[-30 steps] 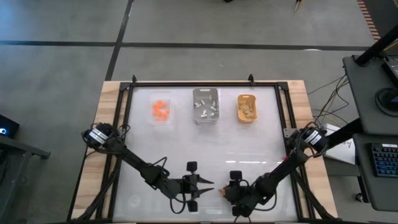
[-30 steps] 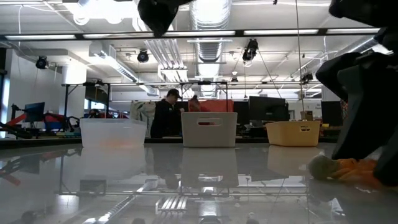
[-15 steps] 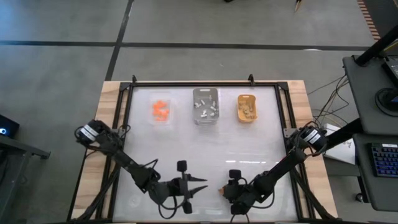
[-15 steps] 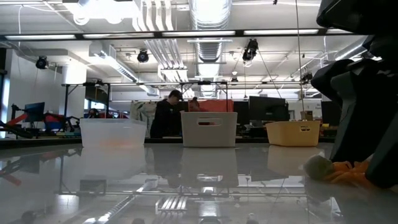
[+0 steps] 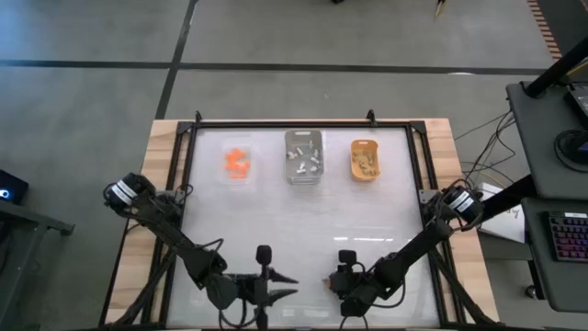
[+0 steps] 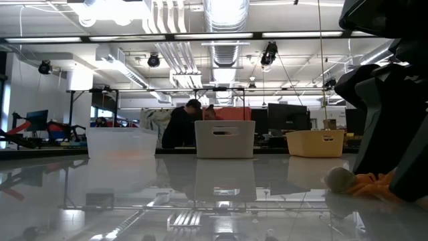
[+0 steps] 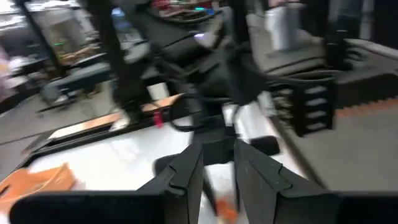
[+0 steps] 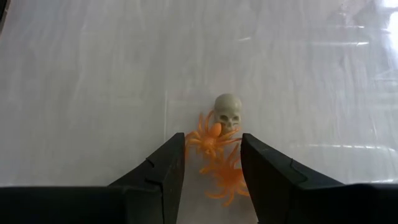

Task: Sort Halloween decoration
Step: Put the orange spider toy into the transparent white bin

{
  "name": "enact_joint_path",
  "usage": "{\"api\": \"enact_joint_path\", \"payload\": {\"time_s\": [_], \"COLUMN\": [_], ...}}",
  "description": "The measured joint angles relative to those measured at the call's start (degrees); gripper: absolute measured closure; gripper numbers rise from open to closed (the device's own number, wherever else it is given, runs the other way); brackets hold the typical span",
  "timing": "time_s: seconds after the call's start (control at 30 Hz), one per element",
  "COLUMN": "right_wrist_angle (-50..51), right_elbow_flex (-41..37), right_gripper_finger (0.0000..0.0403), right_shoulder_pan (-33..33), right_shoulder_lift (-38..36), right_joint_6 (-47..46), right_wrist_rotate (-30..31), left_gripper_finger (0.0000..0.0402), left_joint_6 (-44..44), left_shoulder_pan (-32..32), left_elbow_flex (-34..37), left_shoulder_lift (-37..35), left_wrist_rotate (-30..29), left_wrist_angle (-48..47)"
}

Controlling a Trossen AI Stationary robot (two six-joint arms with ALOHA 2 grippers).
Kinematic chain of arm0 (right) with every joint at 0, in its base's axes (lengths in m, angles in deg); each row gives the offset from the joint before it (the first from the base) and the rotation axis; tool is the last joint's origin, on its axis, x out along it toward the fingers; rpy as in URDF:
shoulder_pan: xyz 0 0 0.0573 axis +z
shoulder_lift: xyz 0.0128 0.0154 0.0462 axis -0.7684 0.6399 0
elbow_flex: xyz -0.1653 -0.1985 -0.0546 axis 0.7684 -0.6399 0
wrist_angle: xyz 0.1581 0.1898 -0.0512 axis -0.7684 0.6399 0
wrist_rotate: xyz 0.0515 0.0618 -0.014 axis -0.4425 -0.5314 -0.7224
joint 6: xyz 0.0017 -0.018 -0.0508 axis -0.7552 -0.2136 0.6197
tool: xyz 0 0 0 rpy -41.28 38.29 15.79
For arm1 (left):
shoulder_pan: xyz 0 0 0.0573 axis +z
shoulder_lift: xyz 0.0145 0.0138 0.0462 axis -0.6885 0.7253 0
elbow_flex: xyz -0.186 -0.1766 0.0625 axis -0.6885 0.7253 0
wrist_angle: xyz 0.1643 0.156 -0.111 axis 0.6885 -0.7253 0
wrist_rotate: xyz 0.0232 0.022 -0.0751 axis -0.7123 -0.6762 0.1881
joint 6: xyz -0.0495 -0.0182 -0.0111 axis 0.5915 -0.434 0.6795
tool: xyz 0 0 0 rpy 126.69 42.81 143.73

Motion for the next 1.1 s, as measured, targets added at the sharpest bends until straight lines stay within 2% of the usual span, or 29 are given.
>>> {"api": "enact_joint_path", "payload": {"time_s": [0.07,0.23,0.73,1.1], "right_wrist_angle": [0.0,0.1,0.1,1.6], "right_elbow_flex": [0.0,0.0,0.0,0.4], "right_gripper_finger": [0.0259,0.026,0.0262,0.0262], "right_shoulder_pan": [0.0,-0.4,-1.1,-1.4], "right_shoulder_lift": [0.0,0.0,0.0,-4.5], "right_joint_6": [0.0,-0.5,-0.4,1.0], "right_wrist_rotate": [0.1,0.1,0.1,1.7], "left_gripper_finger": [0.0326,0.0326,0.0326,0.0326], "left_joint_6": [0.2,1.9,3.2,12.4], "left_shoulder_pan": [-0.1,0.1,0.0,0.1], "left_elbow_flex": [0.0,0.4,1.3,6.1], "left_shoulder_lift": [-1.7,-4.8,-5.1,-5.0], "left_wrist_rotate": [2.0,1.9,2.0,1.9], "left_wrist_angle": [-2.9,-9.4,-9.8,-9.0]}}
